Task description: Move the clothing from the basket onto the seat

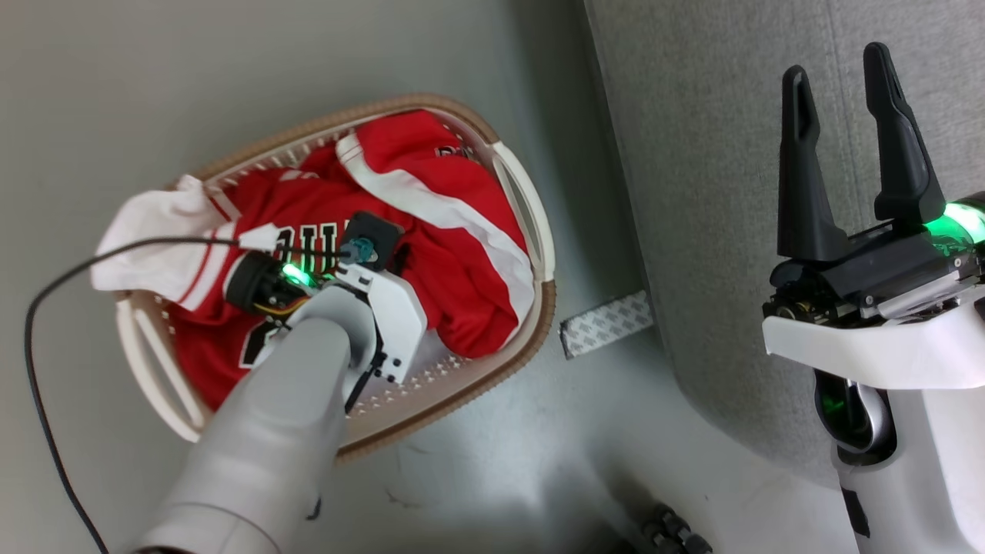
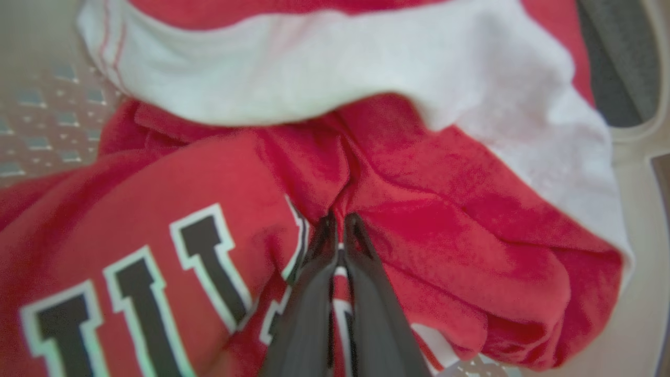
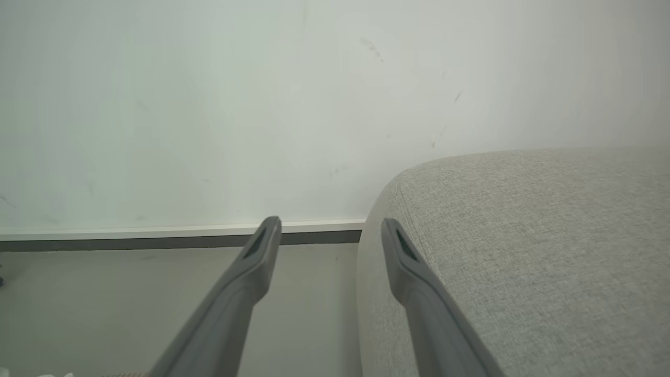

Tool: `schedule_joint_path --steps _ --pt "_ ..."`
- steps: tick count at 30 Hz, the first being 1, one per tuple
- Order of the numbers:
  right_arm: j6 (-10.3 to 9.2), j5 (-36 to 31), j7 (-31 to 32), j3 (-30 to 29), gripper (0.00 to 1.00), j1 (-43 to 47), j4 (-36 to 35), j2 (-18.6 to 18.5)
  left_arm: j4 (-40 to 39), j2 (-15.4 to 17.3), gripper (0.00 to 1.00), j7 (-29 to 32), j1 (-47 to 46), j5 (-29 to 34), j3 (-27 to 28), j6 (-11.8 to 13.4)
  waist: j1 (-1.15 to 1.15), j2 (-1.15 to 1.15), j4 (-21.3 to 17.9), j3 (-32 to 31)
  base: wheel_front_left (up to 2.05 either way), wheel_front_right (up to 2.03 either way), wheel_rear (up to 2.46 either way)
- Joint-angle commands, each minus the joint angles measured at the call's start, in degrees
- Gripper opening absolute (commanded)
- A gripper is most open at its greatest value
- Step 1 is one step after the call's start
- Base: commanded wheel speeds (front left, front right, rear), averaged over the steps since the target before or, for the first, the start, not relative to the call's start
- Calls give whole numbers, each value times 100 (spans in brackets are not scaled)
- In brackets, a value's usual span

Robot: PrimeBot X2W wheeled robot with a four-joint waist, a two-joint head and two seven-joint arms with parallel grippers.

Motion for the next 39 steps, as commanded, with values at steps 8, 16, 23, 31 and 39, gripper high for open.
schedule_joint_path --steps 8,16,23,31,39 --pt "-12 -139 -2 -277 100 489 289 -8 -663 -60 0 -580 1013 -1143 -130 -188 0 0 714 -1357 0 0 0" --pt "-12 -398 -2 -620 100 1185 535 -6 -1632 -58 0 -512 1849 -2142 -754 -214 0 0 1318 -2540 0 0 0" --pt "-12 -530 -2 -814 100 1840 762 -8 -2454 -57 0 -397 2325 -2748 -1044 -46 0 0 1701 -3463 0 0 0" --pt "-12 -603 -2 -833 100 2421 1016 -7 -3343 46 0 -206 2603 -2974 -1014 170 0 0 1915 -4143 0 0 0" --pt "-12 -676 -2 -744 100 2867 1248 -7 -4333 338 0 -1 2670 -3086 -764 471 0 0 1987 -4574 0 0 0"
